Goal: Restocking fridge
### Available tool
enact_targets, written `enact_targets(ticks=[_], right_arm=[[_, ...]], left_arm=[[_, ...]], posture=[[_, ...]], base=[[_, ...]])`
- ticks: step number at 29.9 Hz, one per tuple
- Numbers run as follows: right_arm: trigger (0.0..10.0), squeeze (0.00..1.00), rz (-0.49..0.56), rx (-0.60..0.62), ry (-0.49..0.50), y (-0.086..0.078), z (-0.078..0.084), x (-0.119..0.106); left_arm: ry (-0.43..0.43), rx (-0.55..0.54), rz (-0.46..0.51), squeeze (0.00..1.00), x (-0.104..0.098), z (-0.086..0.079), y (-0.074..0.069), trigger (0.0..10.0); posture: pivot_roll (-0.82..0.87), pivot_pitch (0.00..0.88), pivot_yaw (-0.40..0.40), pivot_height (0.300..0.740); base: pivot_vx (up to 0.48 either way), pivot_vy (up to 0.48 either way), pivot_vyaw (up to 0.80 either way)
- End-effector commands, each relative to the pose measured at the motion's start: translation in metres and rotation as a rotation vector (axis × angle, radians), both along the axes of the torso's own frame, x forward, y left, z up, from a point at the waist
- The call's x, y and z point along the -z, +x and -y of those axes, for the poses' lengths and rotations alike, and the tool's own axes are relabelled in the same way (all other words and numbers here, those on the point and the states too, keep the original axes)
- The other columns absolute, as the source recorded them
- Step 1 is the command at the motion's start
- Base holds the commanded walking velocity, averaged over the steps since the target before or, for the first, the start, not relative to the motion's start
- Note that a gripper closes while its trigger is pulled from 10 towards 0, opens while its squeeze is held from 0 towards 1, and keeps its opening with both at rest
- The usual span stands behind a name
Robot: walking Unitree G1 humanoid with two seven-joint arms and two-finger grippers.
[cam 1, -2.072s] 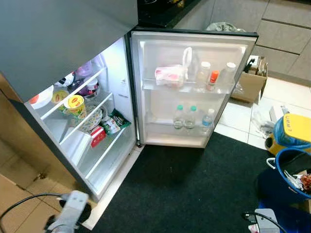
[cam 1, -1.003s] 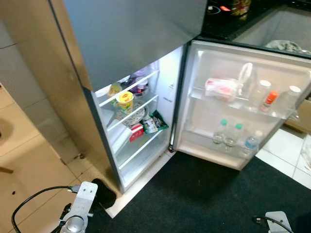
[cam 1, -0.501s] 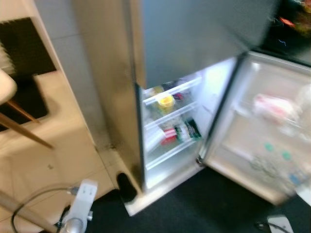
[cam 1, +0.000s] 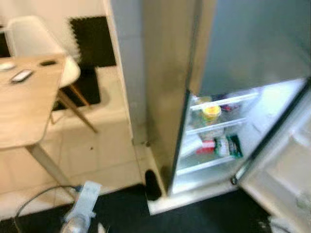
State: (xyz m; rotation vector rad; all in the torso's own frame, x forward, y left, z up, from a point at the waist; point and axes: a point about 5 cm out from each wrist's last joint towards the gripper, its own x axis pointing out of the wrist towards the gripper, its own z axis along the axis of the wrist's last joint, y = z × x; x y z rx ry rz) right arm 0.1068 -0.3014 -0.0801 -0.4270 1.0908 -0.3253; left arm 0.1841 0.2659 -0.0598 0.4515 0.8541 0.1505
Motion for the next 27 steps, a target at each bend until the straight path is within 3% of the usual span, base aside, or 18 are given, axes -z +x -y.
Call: enact_targets(ticks=[1, 11, 27], right_arm=[[10.0, 0.0, -0.011, 0.013, -0.008, -0.0054, 0.0046, -0.0005], [10.0, 0.0, -0.009, 0.016, -0.01, -0.0067, 0.0041, 0.0], [10.0, 0.0, 0.029, 0.04, 0.042, -0.0054, 0.0, 0.001]], left_arm=[[-0.01, -0.006, -0.031, 0.0, 0.0058, 0.0038, -0.0074, 10.0], [-0.009, -0.007, -0.033, 0.0, 0.0068, 0.0061, -0.0075, 10.0], [-0.041, -0.023, 0.0, 0.0, 0.006, 0.009, -0.0046, 10.0]], posture=[[0.0, 0.009, -0.062, 0.74], [0.0, 0.016, -0.065, 0.74], [0.0, 0.018, -0.06, 0.74]], base=[[0.0, 0.0, 0.8], [0.0, 0.0, 0.72], [0.0, 0.0, 0.0]])
